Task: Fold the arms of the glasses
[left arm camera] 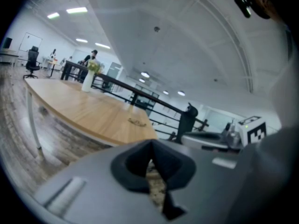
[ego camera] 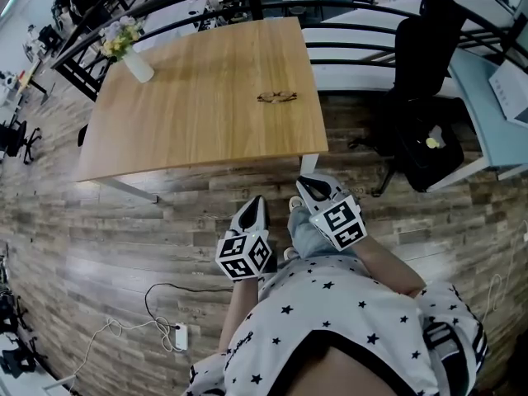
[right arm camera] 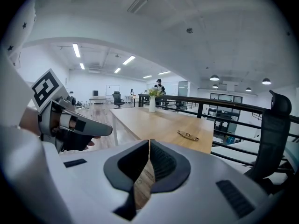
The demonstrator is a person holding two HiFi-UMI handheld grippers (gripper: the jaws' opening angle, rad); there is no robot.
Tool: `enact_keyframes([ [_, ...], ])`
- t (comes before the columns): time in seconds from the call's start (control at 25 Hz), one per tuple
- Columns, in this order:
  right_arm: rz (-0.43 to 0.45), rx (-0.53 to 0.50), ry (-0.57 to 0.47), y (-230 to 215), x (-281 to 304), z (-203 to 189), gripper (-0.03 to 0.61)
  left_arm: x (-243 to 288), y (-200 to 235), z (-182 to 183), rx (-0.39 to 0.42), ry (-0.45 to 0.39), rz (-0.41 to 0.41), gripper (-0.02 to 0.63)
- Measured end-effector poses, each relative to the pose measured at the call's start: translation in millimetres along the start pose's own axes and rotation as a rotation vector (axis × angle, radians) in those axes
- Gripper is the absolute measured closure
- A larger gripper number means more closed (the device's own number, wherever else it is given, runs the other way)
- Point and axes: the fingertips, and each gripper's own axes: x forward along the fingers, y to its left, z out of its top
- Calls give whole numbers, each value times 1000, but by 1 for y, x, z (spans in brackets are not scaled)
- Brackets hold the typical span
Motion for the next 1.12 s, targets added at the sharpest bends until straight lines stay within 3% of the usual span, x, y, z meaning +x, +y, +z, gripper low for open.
enact_keyframes([
  [1.12, 34, 77, -24, -8, 4, 8, 563, 16, 1, 4, -21, 5, -5, 607],
])
